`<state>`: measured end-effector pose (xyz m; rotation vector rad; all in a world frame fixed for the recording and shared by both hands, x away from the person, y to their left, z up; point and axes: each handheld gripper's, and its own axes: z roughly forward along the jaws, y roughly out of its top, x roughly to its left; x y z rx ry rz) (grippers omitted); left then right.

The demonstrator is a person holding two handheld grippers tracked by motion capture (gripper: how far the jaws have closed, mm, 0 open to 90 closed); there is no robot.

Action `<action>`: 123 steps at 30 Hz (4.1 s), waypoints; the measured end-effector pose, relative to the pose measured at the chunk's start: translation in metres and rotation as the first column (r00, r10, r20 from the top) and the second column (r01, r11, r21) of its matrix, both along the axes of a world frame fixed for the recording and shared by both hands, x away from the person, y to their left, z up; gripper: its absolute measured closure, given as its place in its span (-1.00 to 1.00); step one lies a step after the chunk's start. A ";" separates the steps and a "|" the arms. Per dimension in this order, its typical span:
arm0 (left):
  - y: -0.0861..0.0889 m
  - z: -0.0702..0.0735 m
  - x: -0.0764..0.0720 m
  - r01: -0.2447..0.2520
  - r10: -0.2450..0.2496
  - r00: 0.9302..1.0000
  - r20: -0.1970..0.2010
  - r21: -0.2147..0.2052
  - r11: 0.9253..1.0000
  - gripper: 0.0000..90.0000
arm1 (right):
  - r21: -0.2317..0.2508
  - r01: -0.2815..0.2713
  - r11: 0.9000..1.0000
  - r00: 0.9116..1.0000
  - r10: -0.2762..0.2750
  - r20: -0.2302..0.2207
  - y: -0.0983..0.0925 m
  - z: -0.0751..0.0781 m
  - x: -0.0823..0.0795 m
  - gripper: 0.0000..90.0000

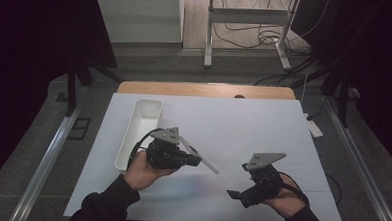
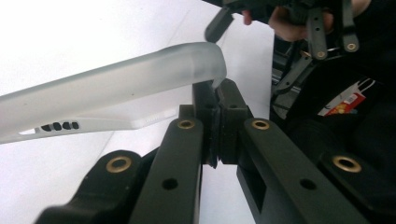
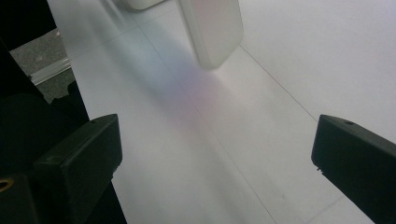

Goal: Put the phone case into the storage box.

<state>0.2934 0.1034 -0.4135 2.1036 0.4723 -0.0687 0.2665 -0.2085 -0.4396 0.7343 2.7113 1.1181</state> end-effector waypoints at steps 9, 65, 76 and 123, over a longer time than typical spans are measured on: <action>0.011 0.004 0.004 -0.045 0.045 0.999 0.015 0.024 0.999 0.96 | 0.004 0.047 0.999 0.999 -0.047 0.014 -0.013 0.002 -0.005 -1.00; 0.096 0.039 0.035 -0.337 0.333 0.941 0.057 0.105 0.936 0.96 | 0.029 0.288 0.957 0.955 -0.289 0.072 -0.086 -0.006 -0.023 -1.00; 0.112 0.043 0.039 -0.390 0.385 0.921 0.063 0.122 0.913 0.96 | 0.021 0.352 0.936 0.932 -0.353 0.079 -0.103 -0.007 -0.028 -1.00; 0.127 0.035 0.084 -0.520 0.518 0.850 0.094 0.297 0.801 0.96 | 0.023 0.443 0.896 0.893 -0.443 0.073 -0.128 -0.008 -0.041 -1.00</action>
